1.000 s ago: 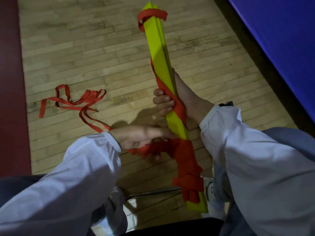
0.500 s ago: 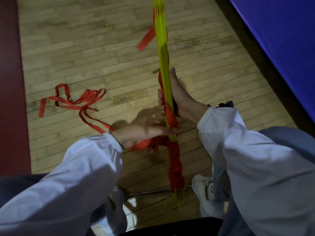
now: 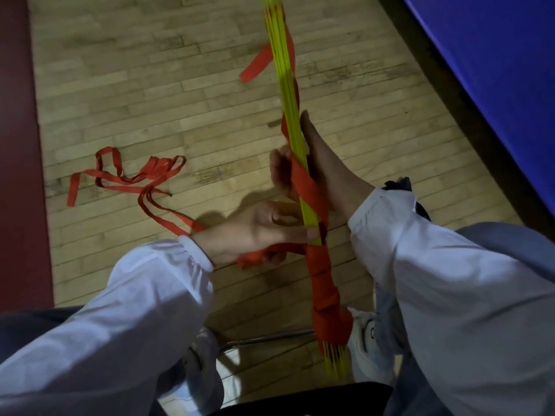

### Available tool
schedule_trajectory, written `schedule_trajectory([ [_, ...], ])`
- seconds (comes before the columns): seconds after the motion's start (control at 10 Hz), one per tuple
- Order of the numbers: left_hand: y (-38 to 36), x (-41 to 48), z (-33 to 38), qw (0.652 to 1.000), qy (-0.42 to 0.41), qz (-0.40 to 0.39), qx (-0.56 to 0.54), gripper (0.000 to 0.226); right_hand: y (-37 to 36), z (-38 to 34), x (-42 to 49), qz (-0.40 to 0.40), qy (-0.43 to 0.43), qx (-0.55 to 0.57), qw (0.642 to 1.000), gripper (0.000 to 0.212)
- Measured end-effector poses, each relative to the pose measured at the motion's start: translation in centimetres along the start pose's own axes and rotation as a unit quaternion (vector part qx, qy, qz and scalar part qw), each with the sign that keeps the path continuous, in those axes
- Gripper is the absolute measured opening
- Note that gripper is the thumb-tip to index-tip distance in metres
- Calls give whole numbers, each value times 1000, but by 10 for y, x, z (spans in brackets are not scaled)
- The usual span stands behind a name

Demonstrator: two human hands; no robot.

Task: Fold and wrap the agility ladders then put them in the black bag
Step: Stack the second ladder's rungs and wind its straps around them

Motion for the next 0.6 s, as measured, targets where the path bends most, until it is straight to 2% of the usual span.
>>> schedule_trajectory([
  [0.1, 0, 0, 0, 1000, -7, -12, -6, 30, -11, 9, -7, -48, -67, 60, 995, 64],
  [0.2, -3, -1, -1, 999, -1, -38, -13, 25, -16, 14, -12, -108, -124, 20, 986, 74],
  [0.3, -11, -1, -2, 996, 11, -62, -70, 26, -21, 20, -17, -142, -159, -8, 977, 69],
  [0.4, -5, 2, -20, 994, 63, -68, -62, 28, -22, 19, -17, -128, -155, -48, 978, 66],
  [0.5, 7, 4, -41, 991, 116, -50, -42, 43, -24, 17, -19, -105, -114, -107, 982, 65],
  [0.6, 2, 5, -34, 990, 117, -64, -47, 38, -21, 13, -17, -79, -96, -157, 980, 65],
])
Point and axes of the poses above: each hand's wrist, its own x-axis towards the middle knuckle, its own y-axis out of the back of the hand, z = x × y, the point moved 8 cm from there along x, towards the middle knuckle, and after that the axes turned 3 degrees about x, right-handed, at the moved point
